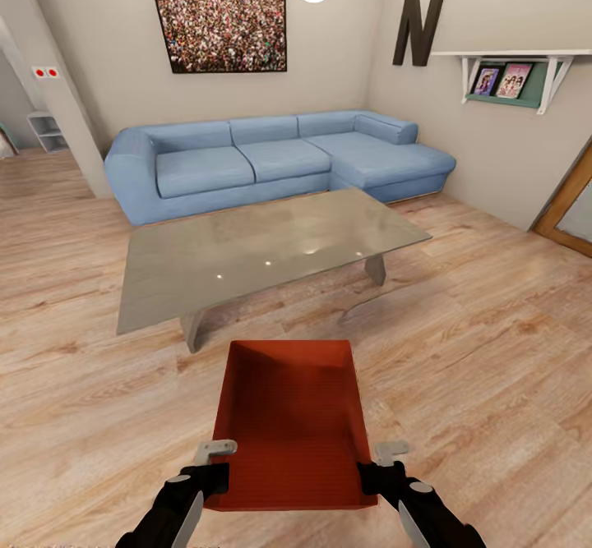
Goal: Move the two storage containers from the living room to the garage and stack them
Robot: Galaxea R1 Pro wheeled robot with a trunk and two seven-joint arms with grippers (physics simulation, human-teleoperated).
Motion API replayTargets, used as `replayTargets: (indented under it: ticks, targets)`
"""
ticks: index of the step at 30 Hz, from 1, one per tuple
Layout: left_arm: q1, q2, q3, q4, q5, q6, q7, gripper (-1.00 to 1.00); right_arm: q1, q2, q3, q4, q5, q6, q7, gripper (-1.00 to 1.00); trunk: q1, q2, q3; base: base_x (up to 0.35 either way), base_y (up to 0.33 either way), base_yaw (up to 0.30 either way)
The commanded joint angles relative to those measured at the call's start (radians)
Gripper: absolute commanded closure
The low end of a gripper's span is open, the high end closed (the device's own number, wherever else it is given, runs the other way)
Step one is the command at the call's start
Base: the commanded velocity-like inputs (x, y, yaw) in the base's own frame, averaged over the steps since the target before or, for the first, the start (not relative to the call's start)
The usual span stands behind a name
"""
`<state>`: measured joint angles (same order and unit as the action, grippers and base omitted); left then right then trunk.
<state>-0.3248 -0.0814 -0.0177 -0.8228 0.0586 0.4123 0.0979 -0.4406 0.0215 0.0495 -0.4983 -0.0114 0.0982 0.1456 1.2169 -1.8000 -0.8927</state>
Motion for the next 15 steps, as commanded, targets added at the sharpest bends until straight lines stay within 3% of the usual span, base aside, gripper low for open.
replayTargets:
  ticks: [1,15]
  targets:
    - [-0.001,0.011,-0.003,-0.001,-0.003,0.006,0.011,1.0,0.0,-0.002,0.016,-0.003,-0.013,0.006,0.011,1.0,-0.004,0.007,0.003,0.0,0.0,0.251]
    - [-0.001,0.011,-0.003,-0.001,-0.002,0.006,0.011,1.0,0.0,-0.002,0.016,-0.003,-0.01,0.006,0.011,1.0,-0.058,0.105,0.061,0.0,0.0,0.252]
